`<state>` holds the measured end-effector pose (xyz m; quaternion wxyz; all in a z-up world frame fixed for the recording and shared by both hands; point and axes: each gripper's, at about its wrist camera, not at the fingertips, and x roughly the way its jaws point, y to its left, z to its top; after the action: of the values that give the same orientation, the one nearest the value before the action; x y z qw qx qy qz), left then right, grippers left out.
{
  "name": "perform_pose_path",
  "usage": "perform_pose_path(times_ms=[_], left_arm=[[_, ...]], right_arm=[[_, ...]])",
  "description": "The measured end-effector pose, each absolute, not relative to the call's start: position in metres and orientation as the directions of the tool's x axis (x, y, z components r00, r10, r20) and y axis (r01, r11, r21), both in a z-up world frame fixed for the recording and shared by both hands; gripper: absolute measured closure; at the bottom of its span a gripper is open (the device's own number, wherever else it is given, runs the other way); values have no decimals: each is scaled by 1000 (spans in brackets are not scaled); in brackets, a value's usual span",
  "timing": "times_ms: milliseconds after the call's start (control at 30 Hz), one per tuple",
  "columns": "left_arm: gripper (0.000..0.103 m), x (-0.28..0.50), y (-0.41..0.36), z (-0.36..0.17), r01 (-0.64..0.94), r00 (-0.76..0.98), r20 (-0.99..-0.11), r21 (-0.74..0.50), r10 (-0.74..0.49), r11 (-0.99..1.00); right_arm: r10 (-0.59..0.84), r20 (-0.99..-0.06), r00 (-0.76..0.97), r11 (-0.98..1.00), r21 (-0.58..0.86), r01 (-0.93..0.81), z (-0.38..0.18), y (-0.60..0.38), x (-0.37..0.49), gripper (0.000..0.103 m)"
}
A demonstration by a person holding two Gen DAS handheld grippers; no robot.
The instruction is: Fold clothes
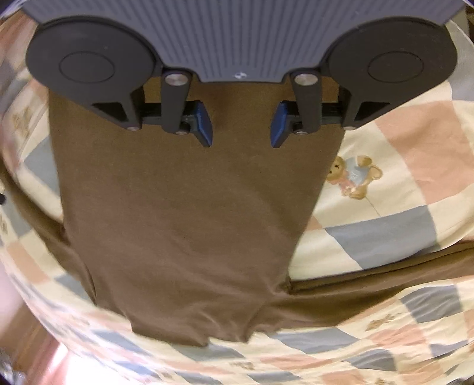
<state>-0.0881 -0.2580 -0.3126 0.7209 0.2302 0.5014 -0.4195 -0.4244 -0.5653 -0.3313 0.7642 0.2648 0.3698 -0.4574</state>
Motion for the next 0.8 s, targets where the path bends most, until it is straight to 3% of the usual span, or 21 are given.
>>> perform_pose_path(times_ms=[133, 200, 367, 433, 600, 700, 800], left_arm=[[77, -89, -231, -325, 870, 127, -917, -81, -378, 487], [77, -90, -212, -336, 887, 122, -929, -55, -348, 458], [77, -94, -163, -346, 927, 97, -959, -11, -267, 375], [77, -93, -149, -338, 934, 72, -974, -10, -216, 357], [72, -84, -131, -289, 950, 76, -980, 16, -182, 313], [68, -76, -134, -240, 948, 85, -964, 0, -253, 317], [56, -72, -139, -190, 954, 115, -933, 7, -341, 301]], right_arm=[[-365, -780, 508, 542, 265, 797, -328, -471, -395, 47], [-302, -786, 540, 591, 290, 752, -331, -421, -384, 48], [-216, -925, 313, 615, 120, 779, -362, -312, -375, 50], [-218, -941, 260, 571, 93, 816, -360, -295, -384, 50], [-240, -953, 187, 391, 82, 917, -314, -279, -393, 48], [-304, -927, 219, 288, 130, 949, -268, -267, -386, 38], [-352, -897, 269, 218, 201, 955, -221, -258, -376, 33]])
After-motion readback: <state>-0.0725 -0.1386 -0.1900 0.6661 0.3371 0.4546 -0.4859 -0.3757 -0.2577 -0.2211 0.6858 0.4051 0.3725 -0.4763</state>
